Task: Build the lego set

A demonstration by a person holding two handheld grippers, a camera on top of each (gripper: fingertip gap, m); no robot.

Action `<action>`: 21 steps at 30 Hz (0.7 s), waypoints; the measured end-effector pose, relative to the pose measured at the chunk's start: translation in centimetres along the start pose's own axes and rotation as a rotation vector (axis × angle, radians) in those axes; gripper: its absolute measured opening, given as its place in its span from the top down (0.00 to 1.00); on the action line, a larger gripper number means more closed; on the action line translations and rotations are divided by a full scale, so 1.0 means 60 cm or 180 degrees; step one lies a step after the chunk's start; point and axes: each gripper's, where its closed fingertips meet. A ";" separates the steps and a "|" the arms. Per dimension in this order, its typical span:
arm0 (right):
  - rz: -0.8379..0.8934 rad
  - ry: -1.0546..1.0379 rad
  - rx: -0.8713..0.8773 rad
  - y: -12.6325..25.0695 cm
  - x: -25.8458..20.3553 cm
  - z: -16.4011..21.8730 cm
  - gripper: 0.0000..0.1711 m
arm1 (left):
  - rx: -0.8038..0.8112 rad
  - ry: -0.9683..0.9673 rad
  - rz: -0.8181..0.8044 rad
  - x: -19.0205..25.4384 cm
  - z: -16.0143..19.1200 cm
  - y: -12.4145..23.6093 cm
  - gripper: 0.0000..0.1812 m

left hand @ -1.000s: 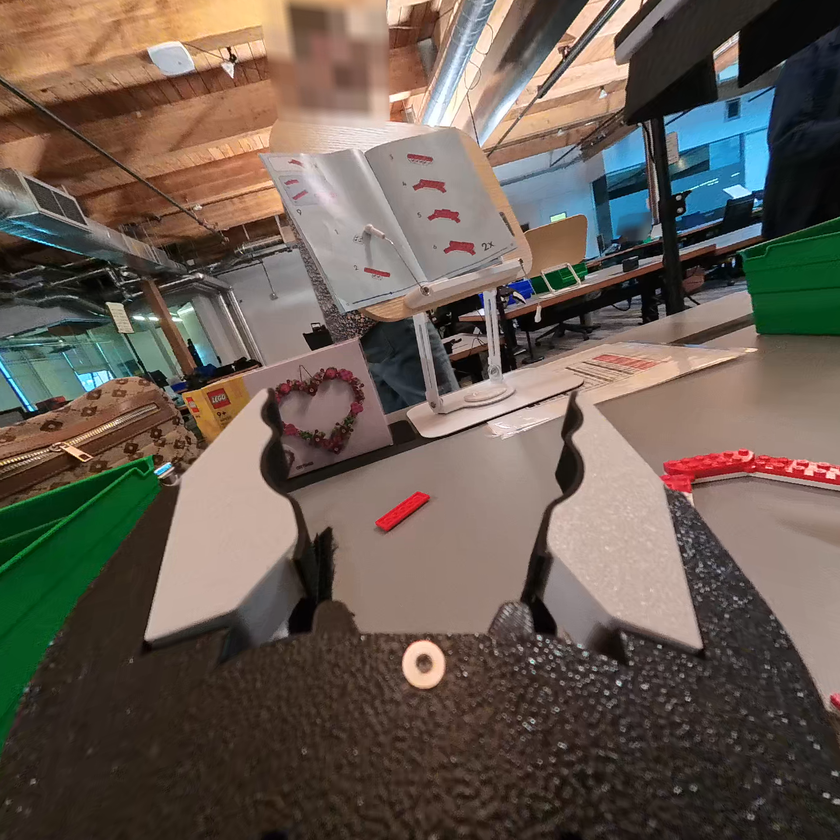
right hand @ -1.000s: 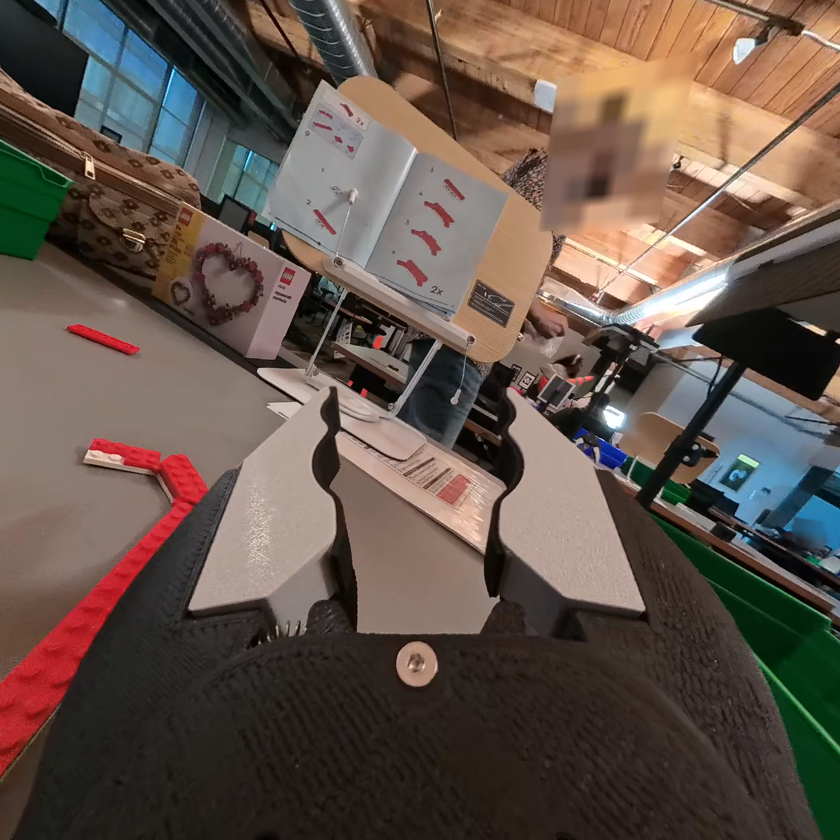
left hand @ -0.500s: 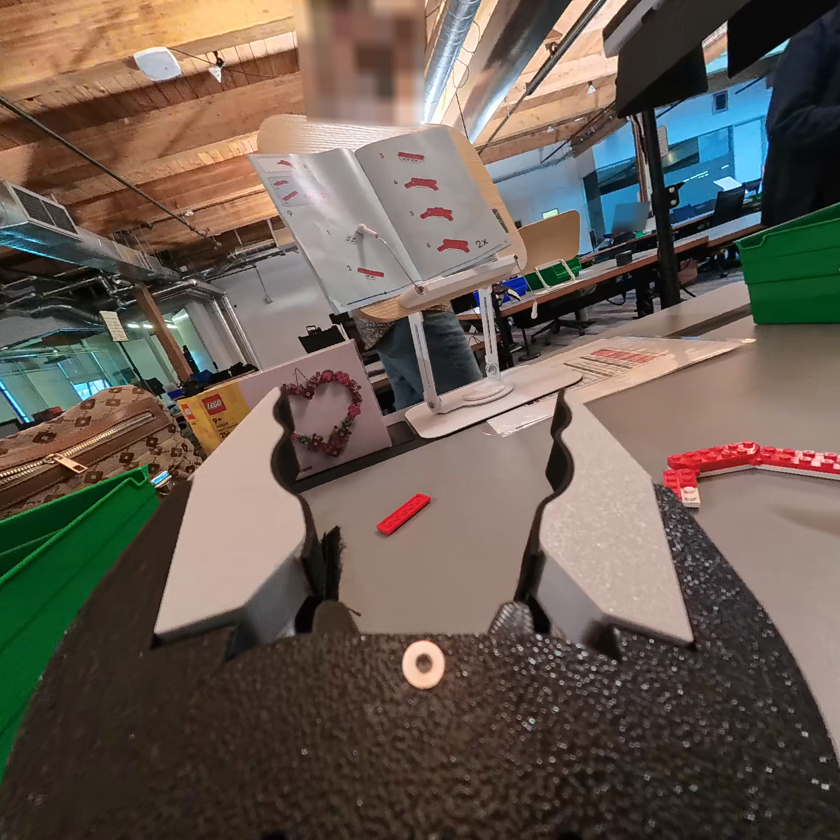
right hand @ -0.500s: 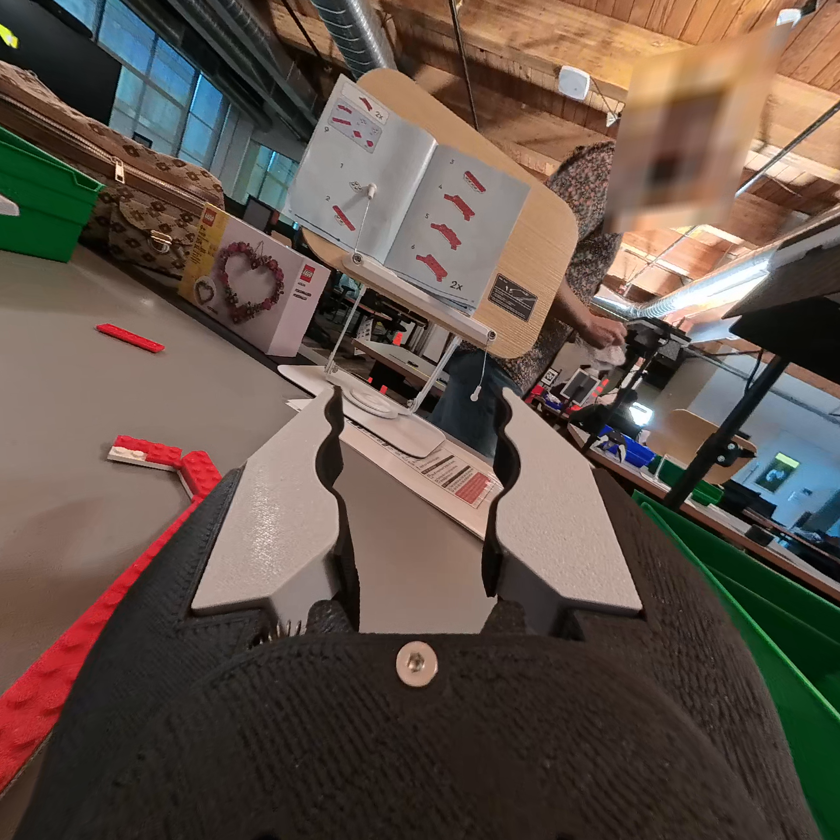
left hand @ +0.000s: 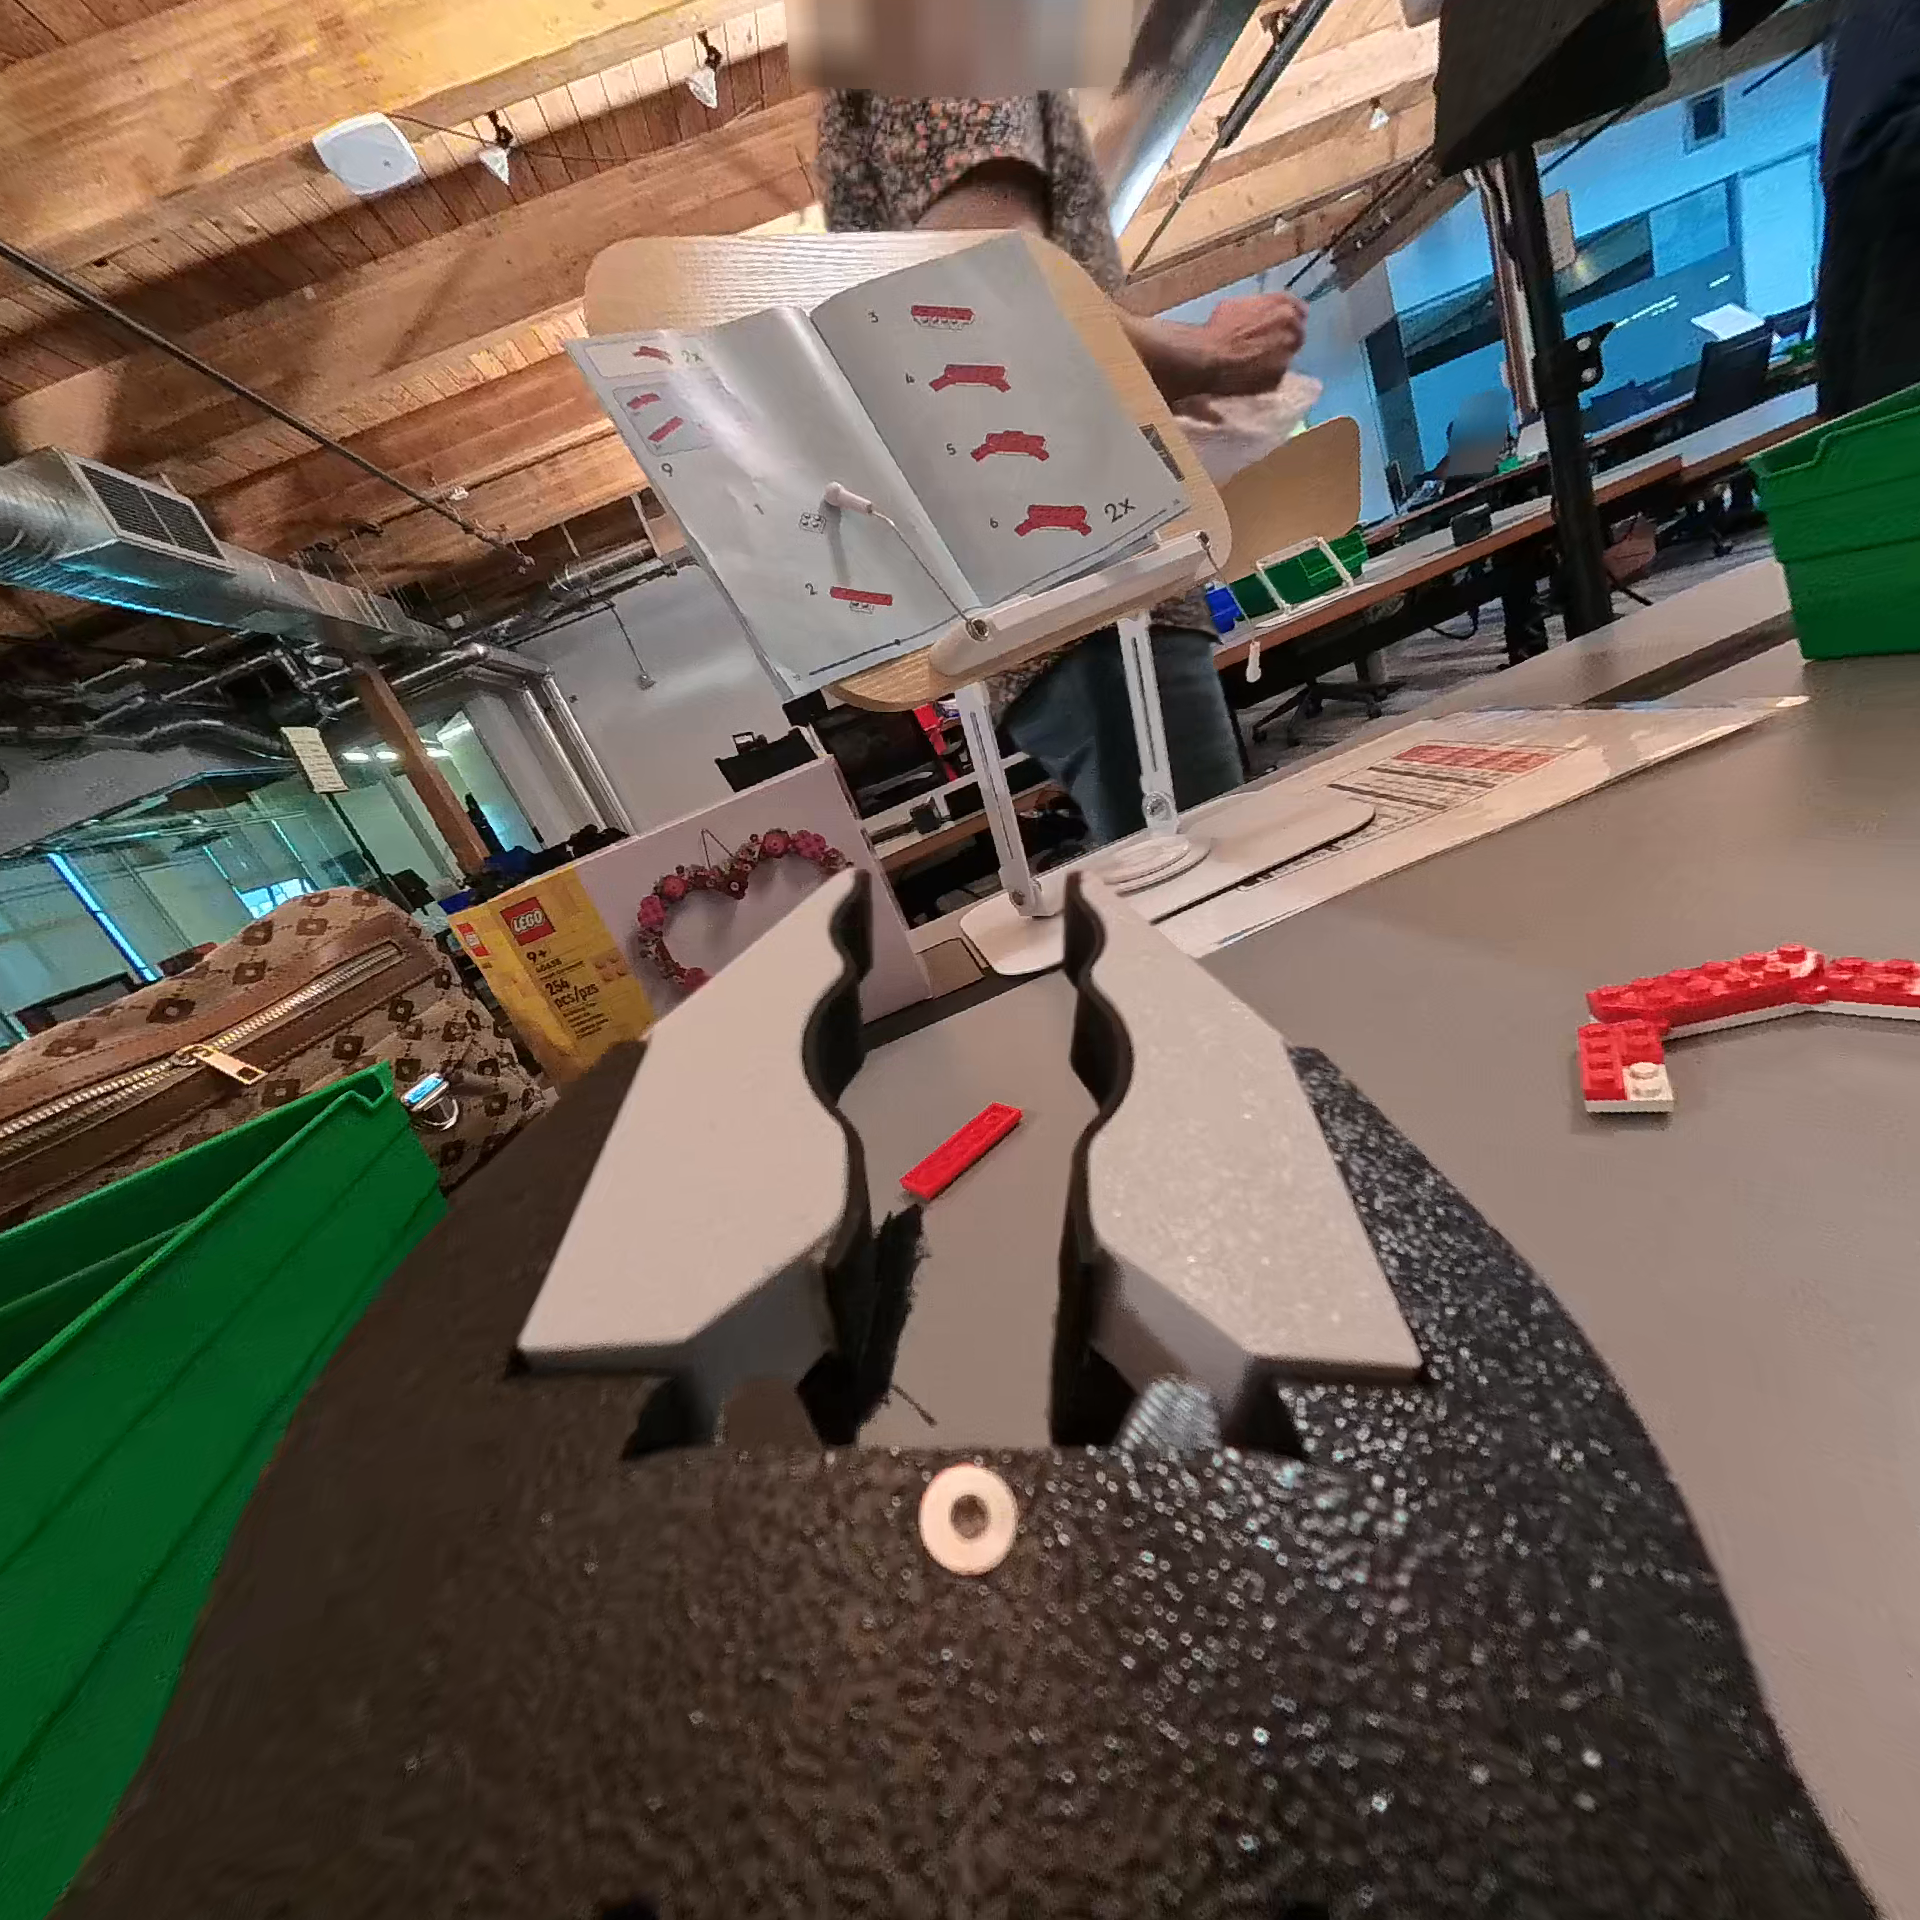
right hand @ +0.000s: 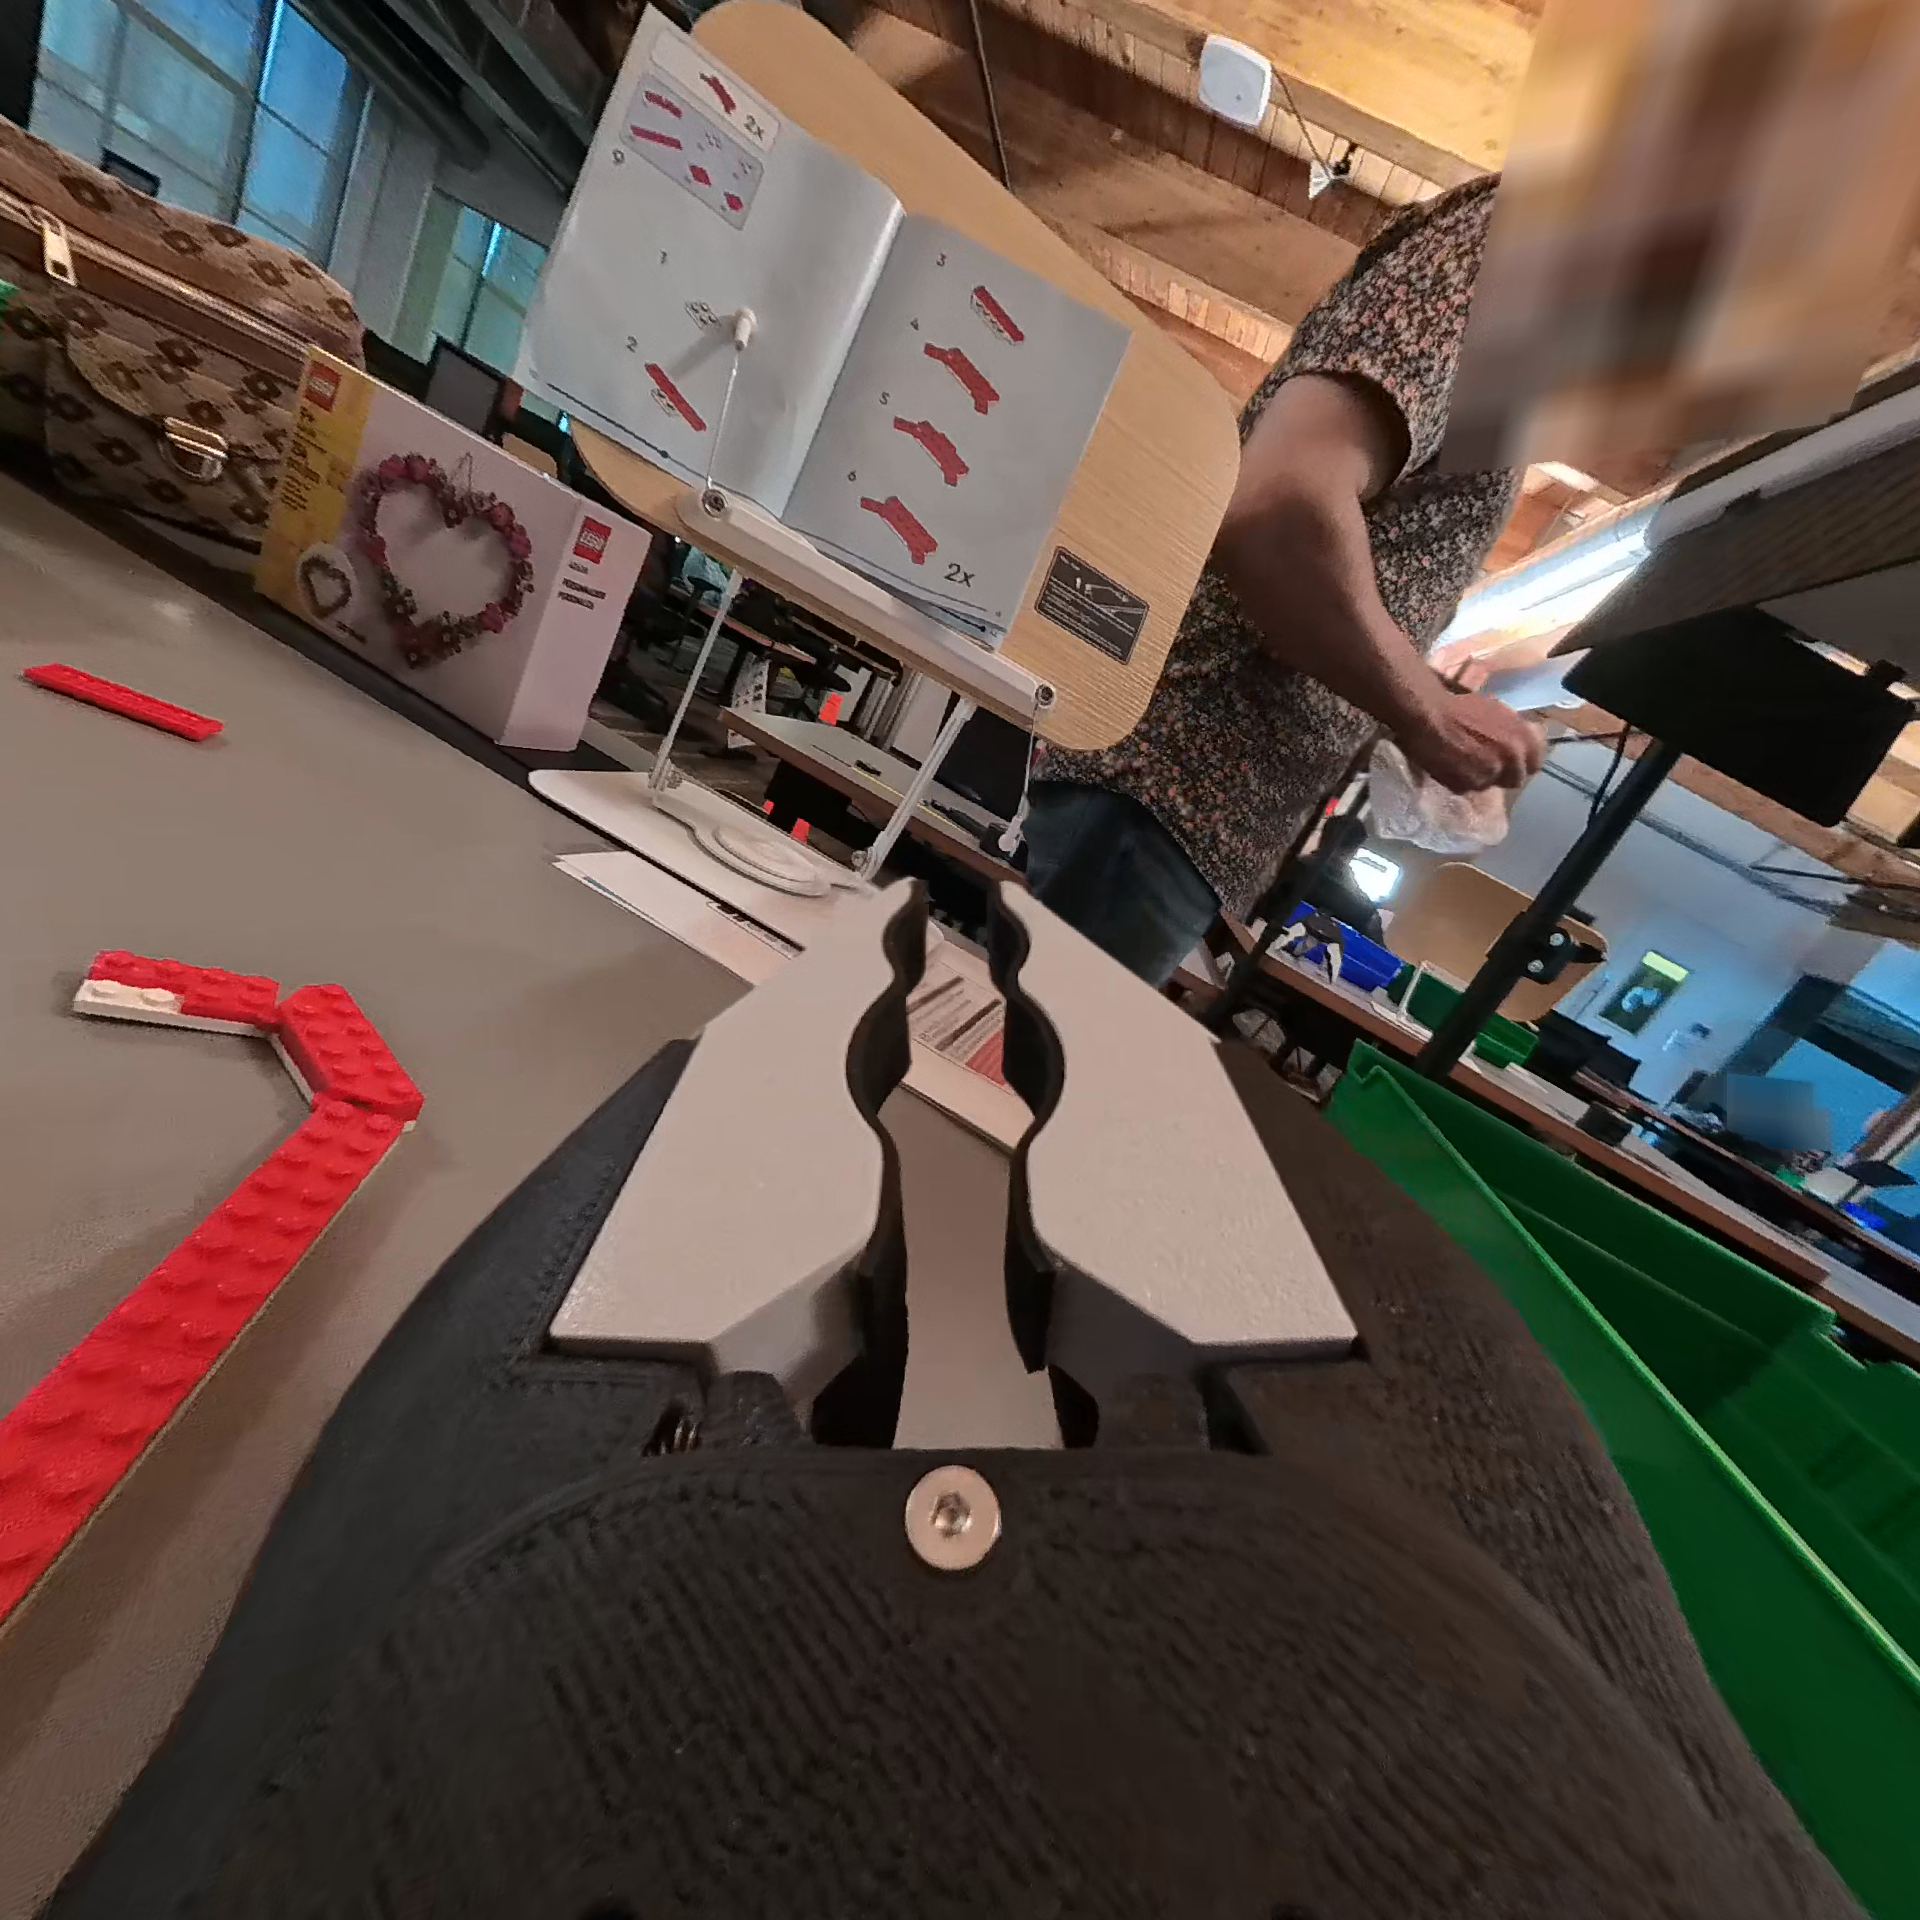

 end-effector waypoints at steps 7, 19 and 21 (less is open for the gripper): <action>0.0115 -0.0005 -0.0109 -0.021 0.013 0.015 1.00 | -0.0092 -0.0039 -0.0351 -0.047 0.018 -0.015 1.00; 0.0138 0.0084 -0.0049 -0.101 -0.006 0.035 1.00 | -0.0005 0.0012 -0.0376 -0.076 0.033 -0.070 0.99; 0.0120 0.0104 -0.0046 -0.109 -0.010 0.038 1.00 | -0.0002 -0.0025 -0.0344 -0.076 0.034 -0.076 0.98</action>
Point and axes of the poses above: each gripper's, where its closed fingertips meet, y back along the fingers, z out of its underside, x = y × z across the jaws, and after that the axes turned 15 degrees about z, right-handed
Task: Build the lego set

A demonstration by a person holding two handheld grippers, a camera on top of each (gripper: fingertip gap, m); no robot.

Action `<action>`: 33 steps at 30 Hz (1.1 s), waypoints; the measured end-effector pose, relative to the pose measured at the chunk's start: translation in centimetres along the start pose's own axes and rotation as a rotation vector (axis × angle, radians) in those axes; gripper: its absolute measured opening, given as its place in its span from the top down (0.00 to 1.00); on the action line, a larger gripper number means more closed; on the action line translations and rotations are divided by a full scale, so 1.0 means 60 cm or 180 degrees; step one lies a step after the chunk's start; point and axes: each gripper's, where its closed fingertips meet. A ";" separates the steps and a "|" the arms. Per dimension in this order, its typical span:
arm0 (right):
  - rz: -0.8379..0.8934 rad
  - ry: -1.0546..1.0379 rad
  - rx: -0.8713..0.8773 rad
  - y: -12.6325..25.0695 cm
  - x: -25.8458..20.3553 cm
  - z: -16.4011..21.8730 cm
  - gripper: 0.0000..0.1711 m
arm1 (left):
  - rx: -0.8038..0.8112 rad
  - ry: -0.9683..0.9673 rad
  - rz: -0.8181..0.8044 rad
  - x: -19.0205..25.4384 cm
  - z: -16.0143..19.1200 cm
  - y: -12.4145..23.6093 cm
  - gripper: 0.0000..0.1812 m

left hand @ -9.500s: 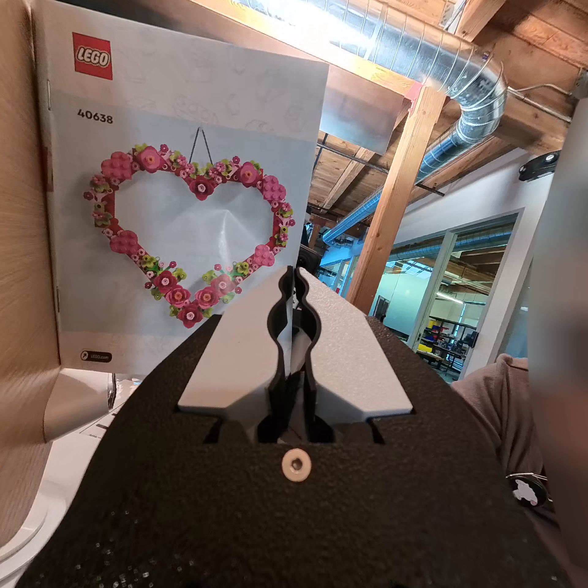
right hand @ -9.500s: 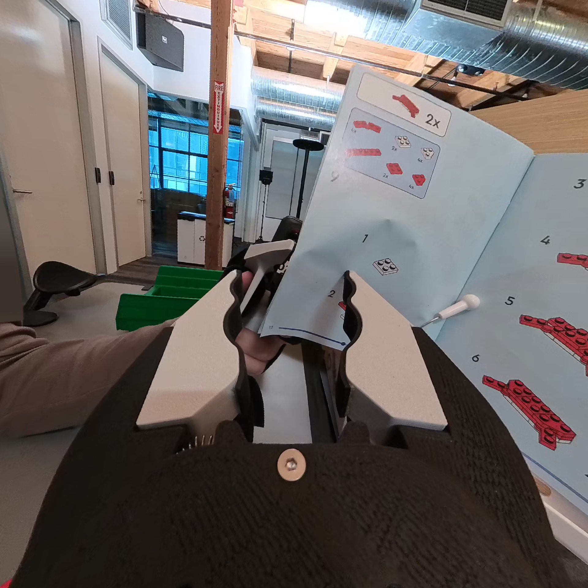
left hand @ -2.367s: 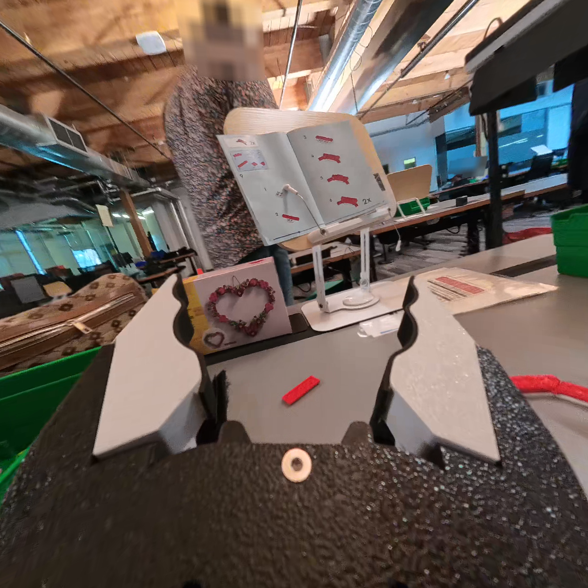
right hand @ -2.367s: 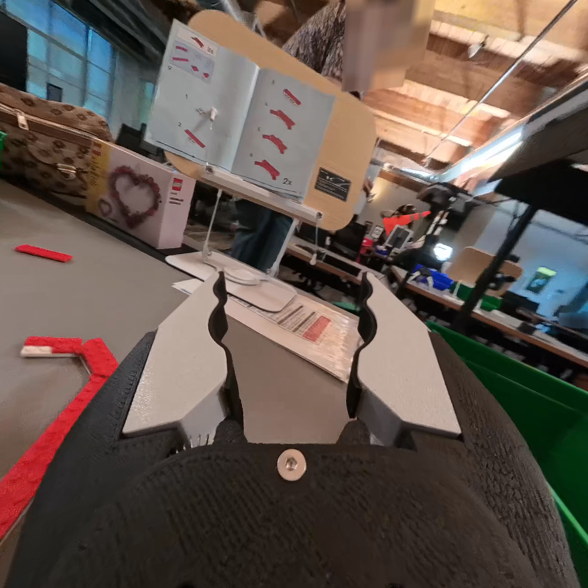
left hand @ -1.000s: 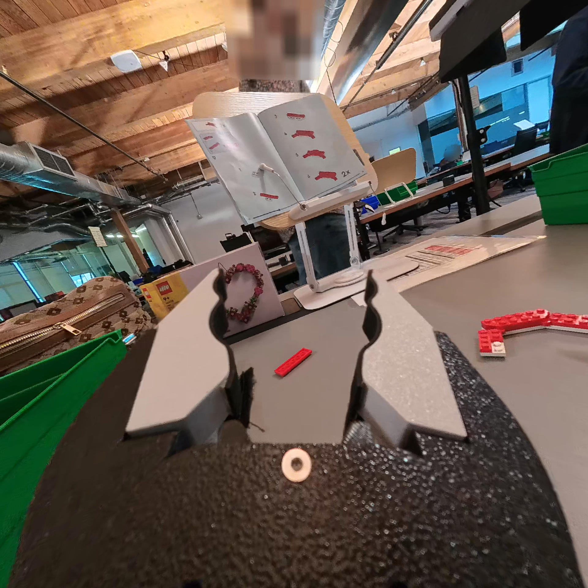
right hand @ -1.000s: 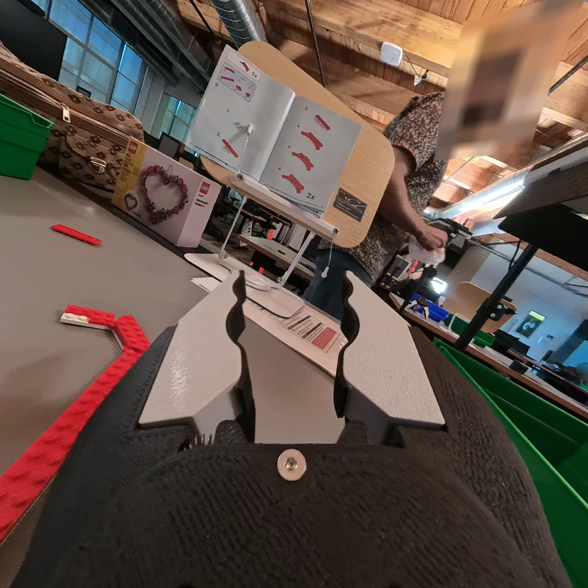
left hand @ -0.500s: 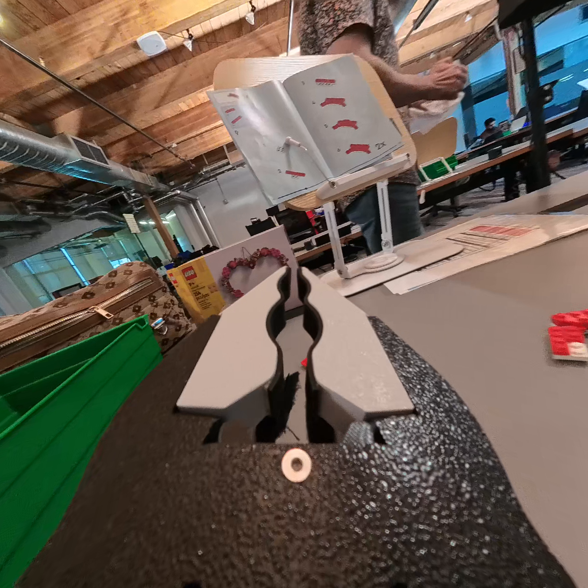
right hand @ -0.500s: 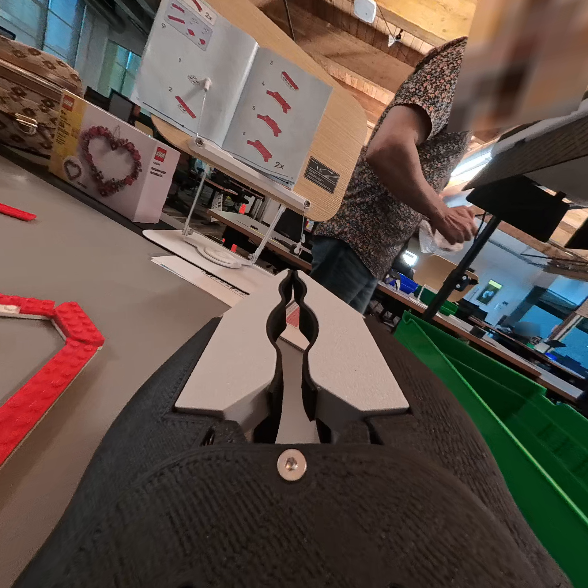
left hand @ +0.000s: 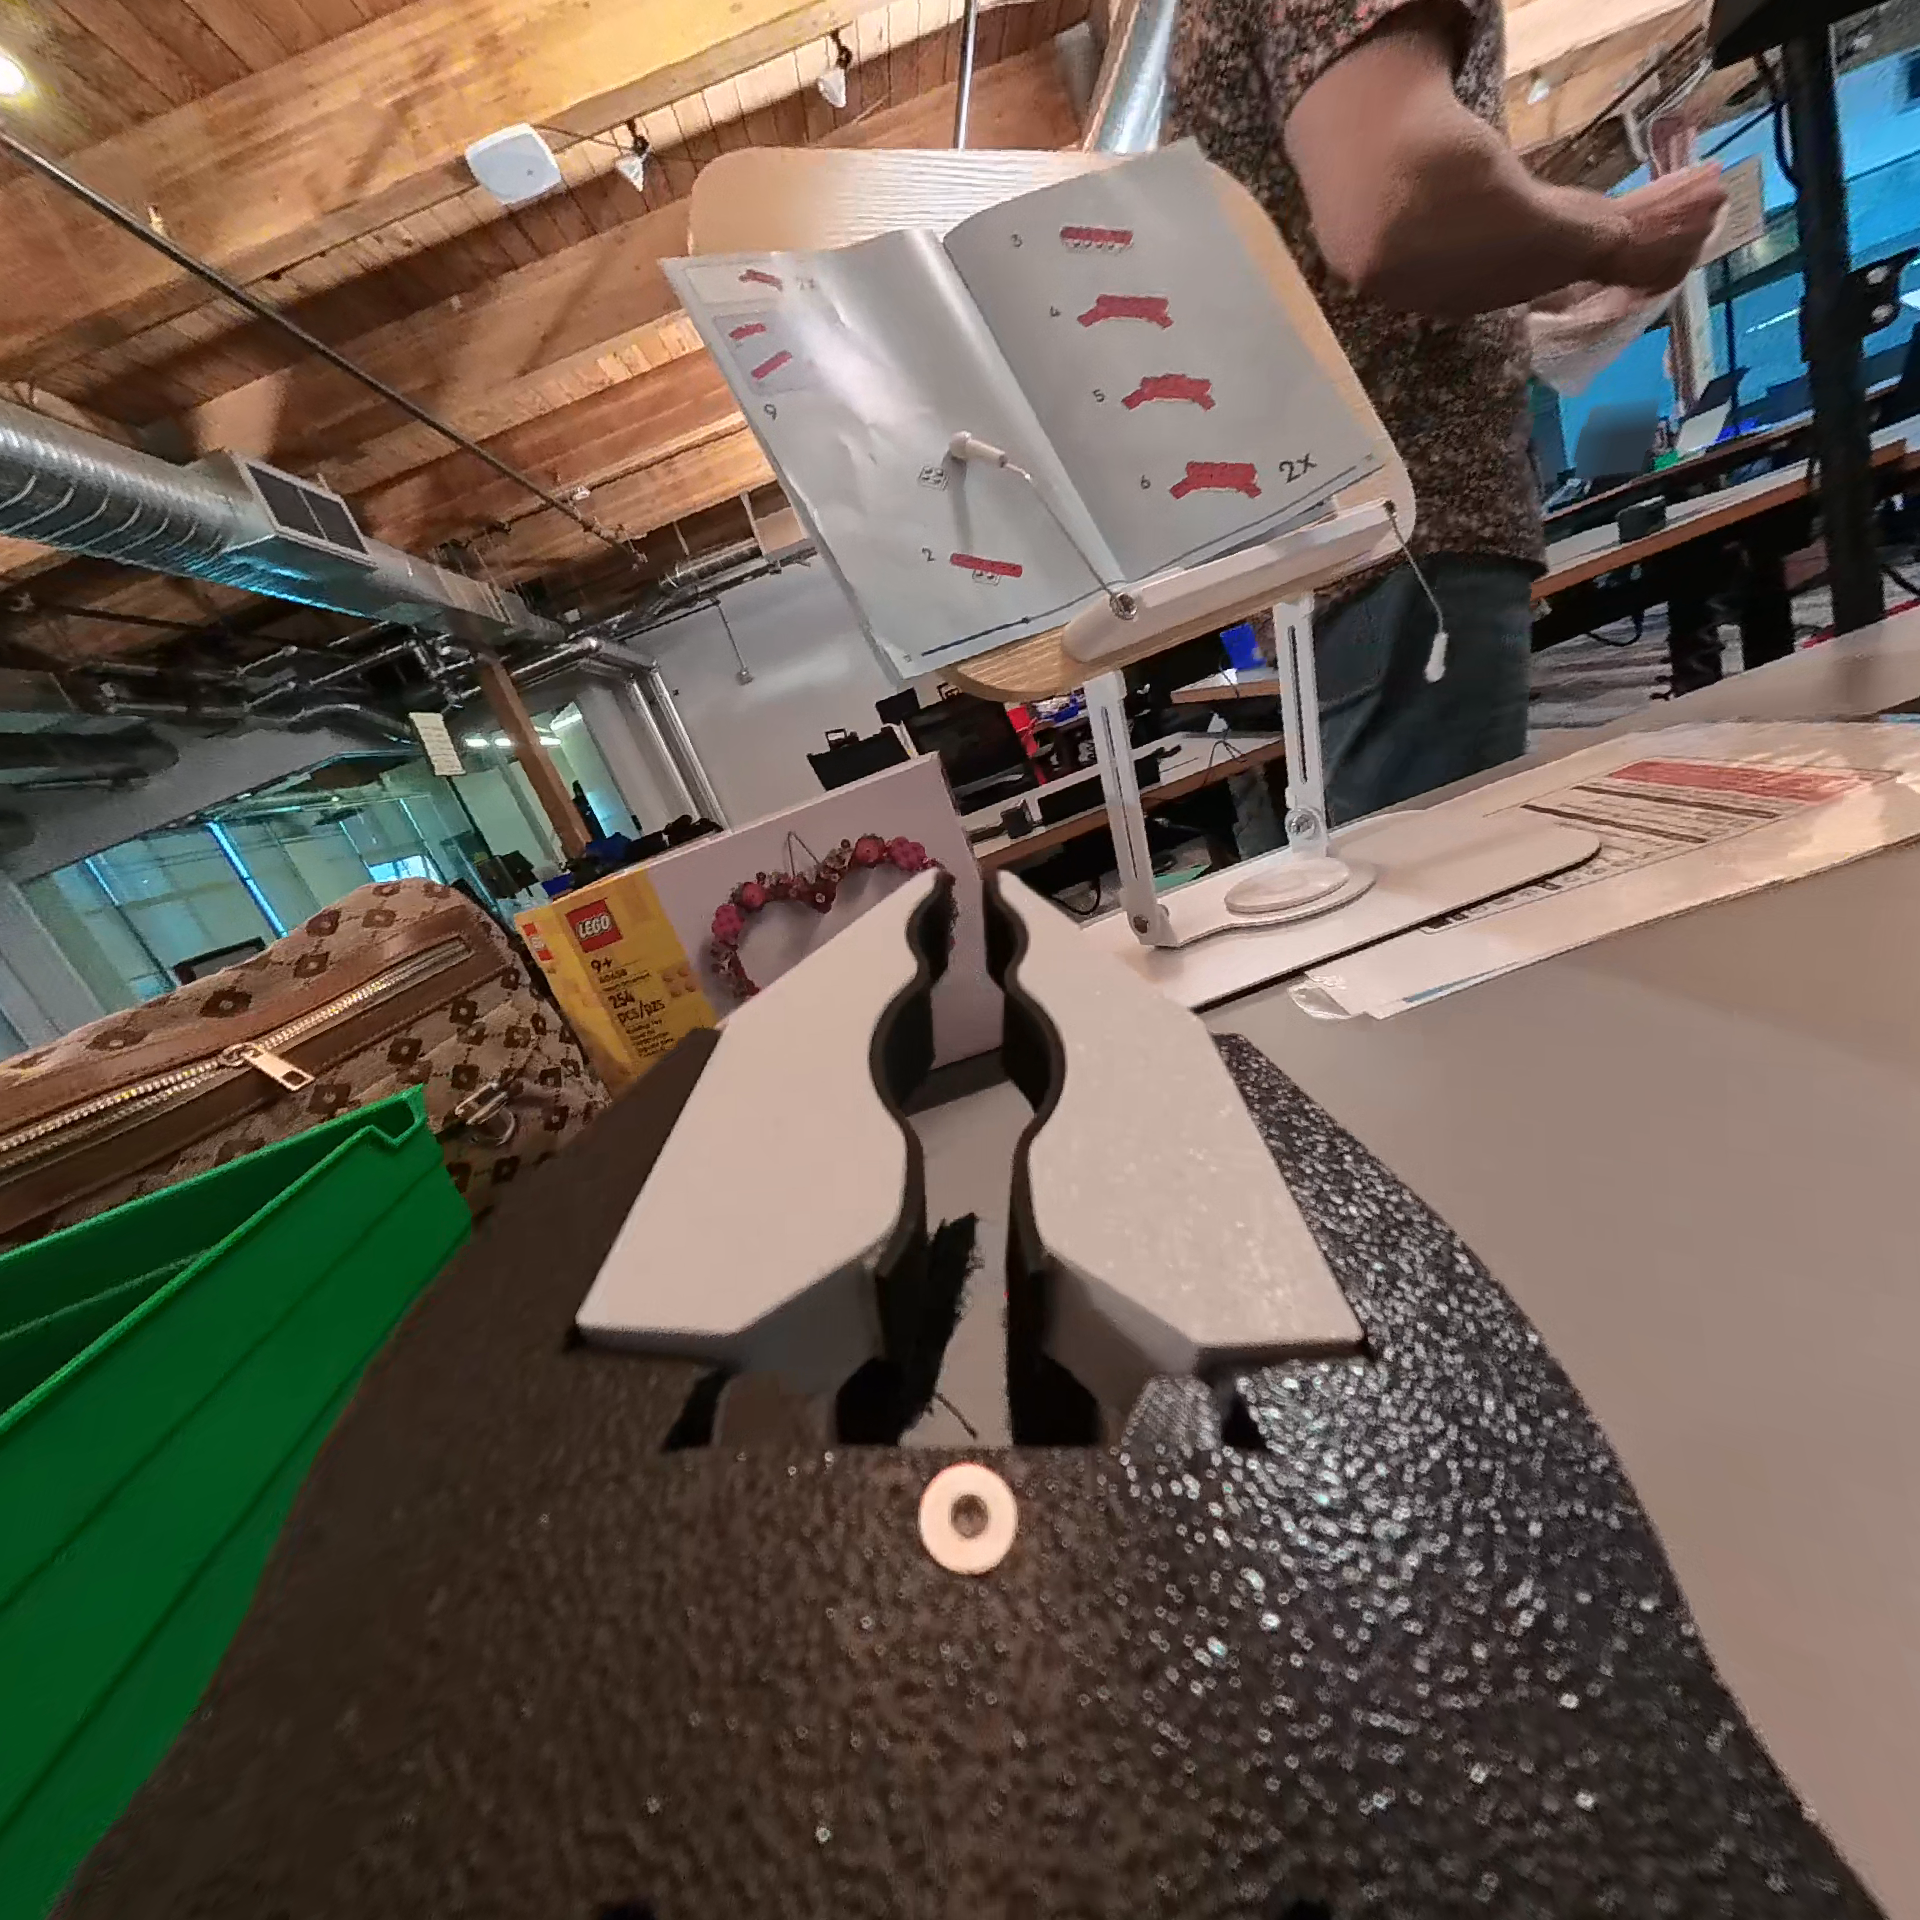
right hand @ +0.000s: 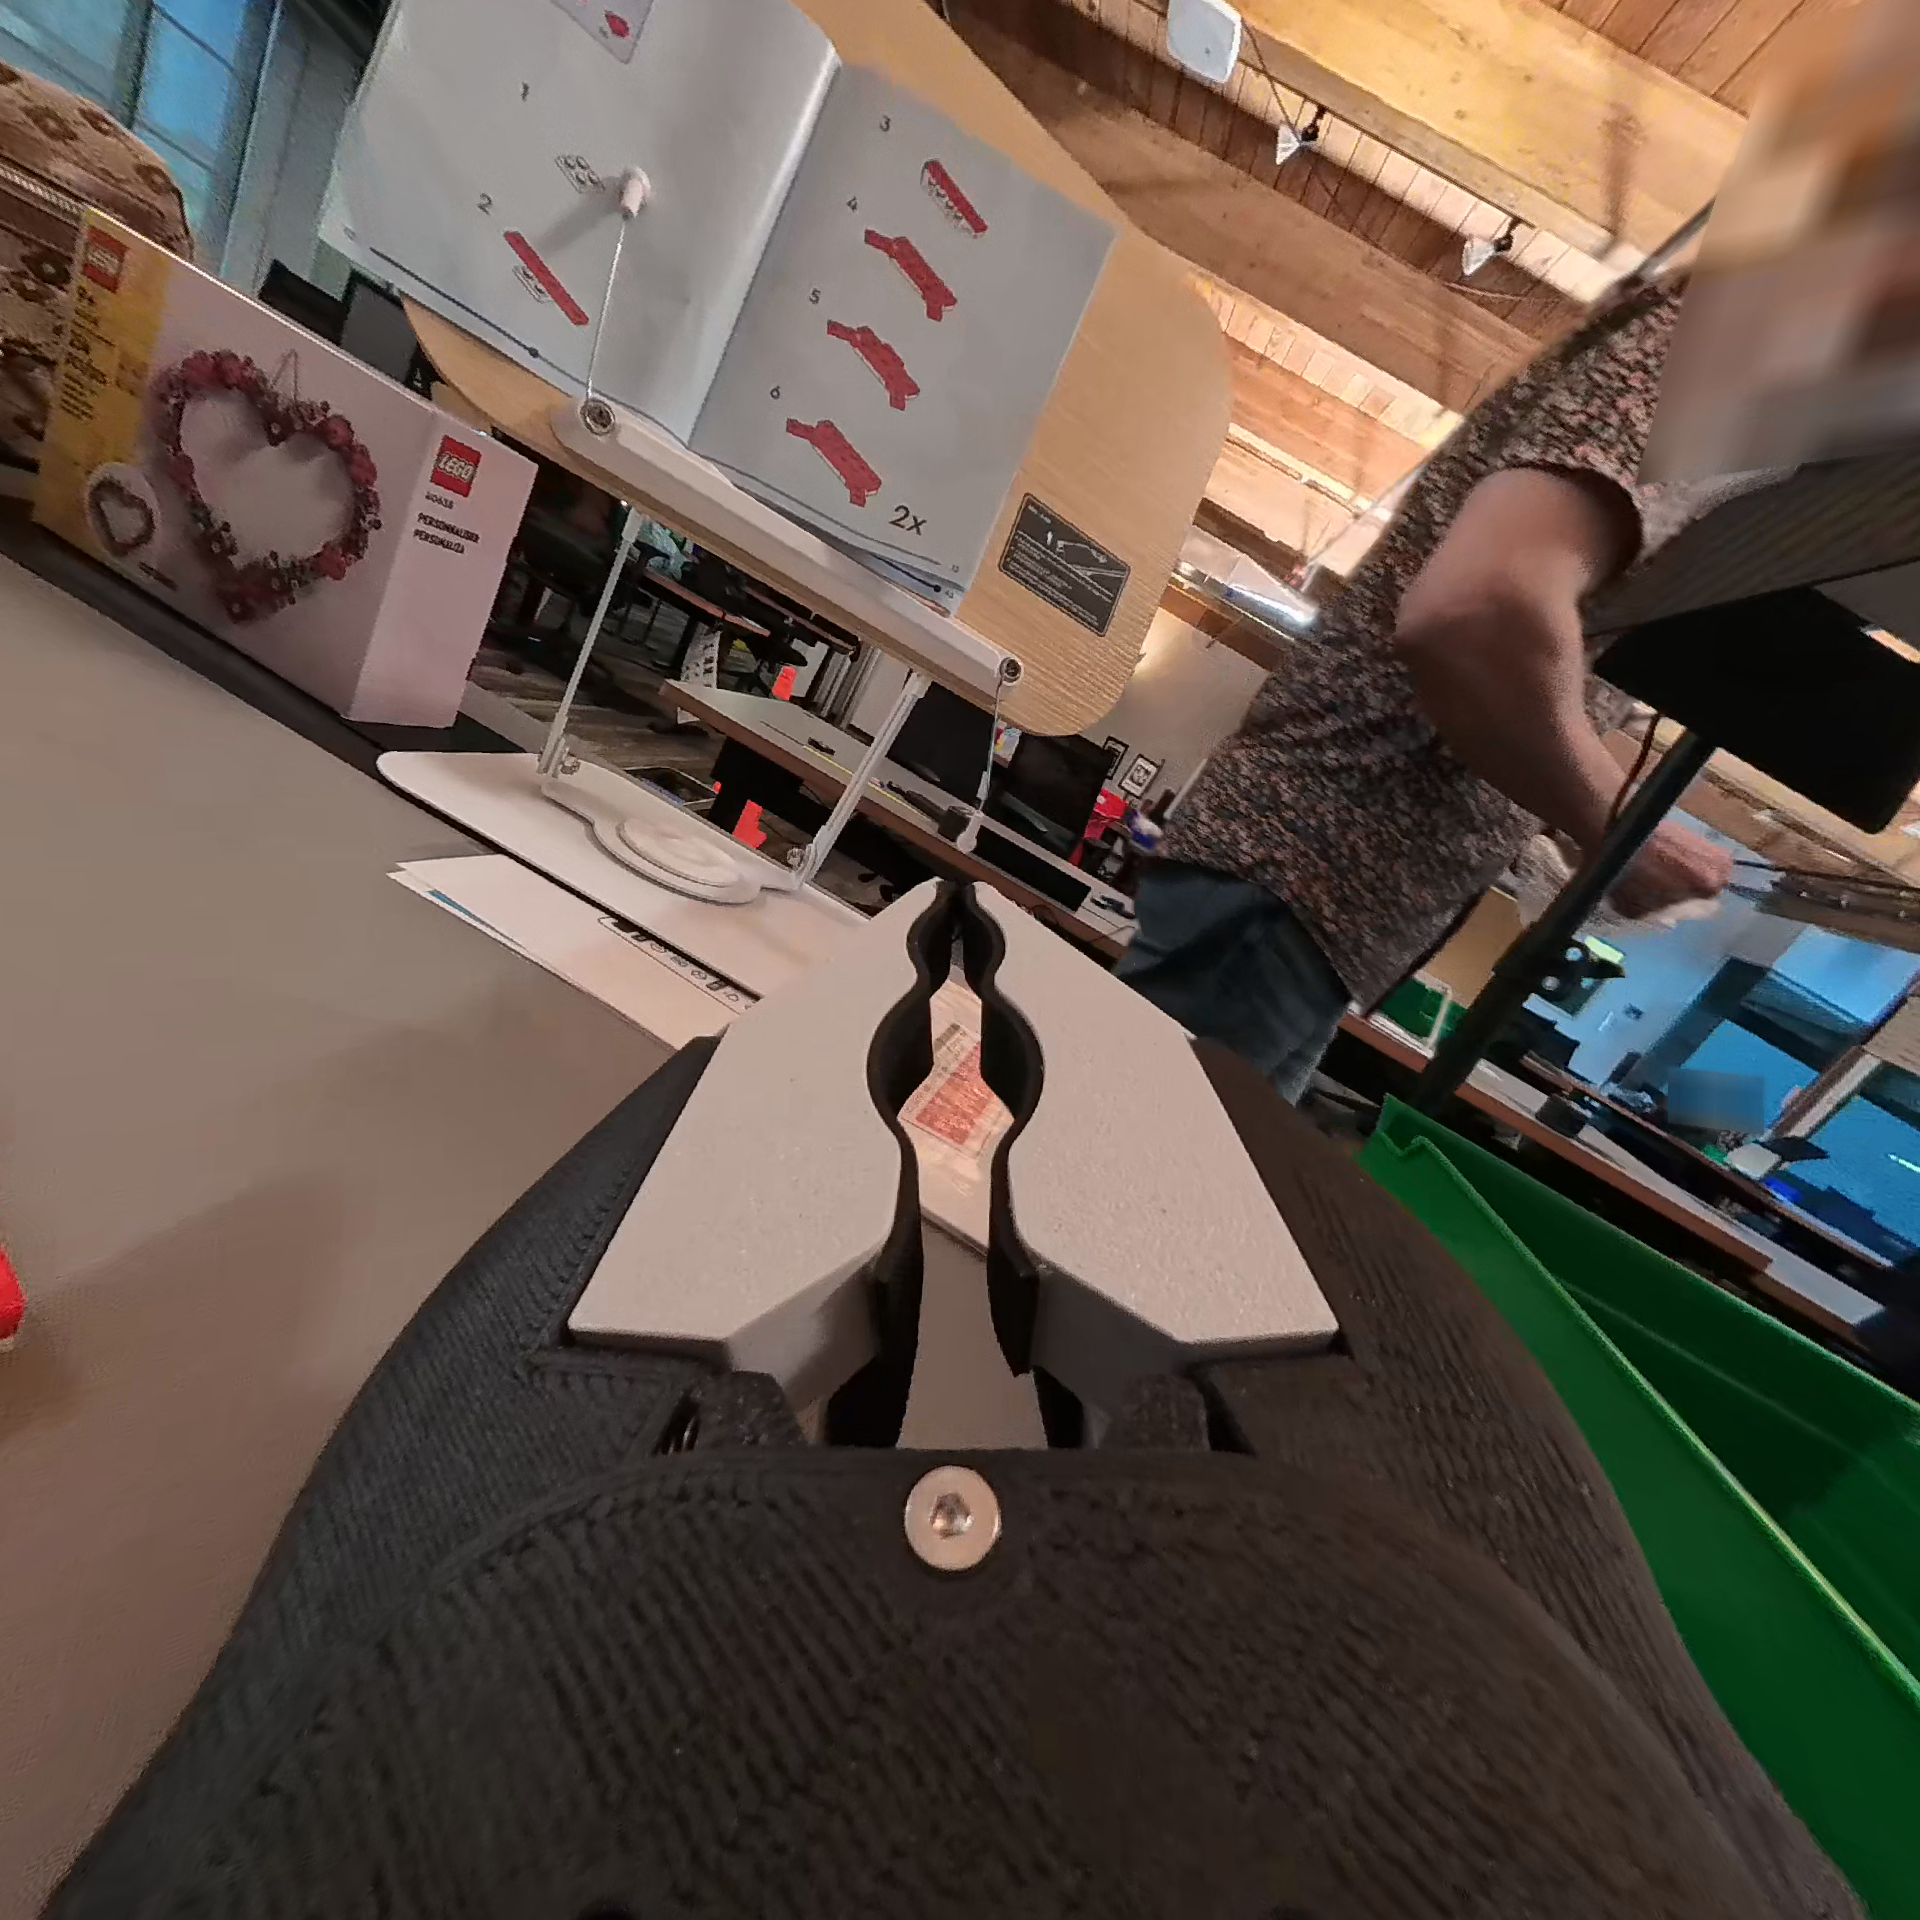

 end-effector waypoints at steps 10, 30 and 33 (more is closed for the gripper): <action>-0.0046 0.0030 0.0056 0.001 -0.005 -0.004 1.00 | -0.0191 0.0359 -0.0392 -0.043 0.016 0.012 0.68; -0.0142 -0.0006 -0.0010 0.005 -0.010 0.002 1.00 | -0.0140 0.0238 -0.0541 -0.094 0.030 0.041 0.66; -0.0118 0.0010 0.0015 0.009 -0.005 0.000 1.00 | -0.0100 0.0309 -0.0555 -0.101 0.032 0.049 0.66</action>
Point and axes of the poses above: each gripper's, where its closed fingertips meet, y back along the fingers, z out of its underside, x = y × z across the jaws, and after that the axes turned 15 degrees about z, right-handed
